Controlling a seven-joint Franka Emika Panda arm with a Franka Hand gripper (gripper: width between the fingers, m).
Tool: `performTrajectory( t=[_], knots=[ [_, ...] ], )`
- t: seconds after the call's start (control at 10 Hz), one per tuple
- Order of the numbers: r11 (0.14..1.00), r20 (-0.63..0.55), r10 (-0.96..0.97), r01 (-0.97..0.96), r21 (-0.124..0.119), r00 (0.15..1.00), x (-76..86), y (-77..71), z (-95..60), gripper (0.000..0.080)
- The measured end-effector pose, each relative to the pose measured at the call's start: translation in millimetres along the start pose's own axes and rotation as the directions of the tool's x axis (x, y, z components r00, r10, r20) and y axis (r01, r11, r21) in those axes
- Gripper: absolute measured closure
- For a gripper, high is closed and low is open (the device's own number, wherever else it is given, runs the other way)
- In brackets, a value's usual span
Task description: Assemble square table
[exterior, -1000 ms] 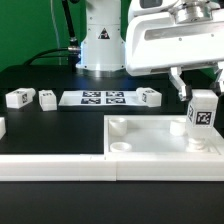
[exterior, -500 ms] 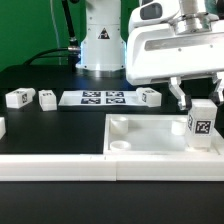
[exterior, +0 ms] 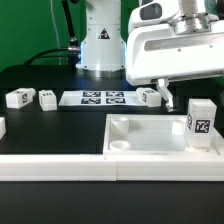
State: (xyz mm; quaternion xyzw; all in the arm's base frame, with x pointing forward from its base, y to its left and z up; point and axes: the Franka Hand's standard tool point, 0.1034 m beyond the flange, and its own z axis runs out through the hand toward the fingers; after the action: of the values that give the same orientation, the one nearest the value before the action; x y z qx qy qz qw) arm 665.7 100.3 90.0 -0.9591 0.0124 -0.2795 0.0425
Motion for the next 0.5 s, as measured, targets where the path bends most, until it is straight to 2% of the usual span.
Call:
performTrajectory(
  t=[0.5],
  knots=[
    [1.0, 0.004, 0.001, -0.001, 0.0, 1.0, -0.4, 0.0, 0.2, 0.0151]
  ],
)
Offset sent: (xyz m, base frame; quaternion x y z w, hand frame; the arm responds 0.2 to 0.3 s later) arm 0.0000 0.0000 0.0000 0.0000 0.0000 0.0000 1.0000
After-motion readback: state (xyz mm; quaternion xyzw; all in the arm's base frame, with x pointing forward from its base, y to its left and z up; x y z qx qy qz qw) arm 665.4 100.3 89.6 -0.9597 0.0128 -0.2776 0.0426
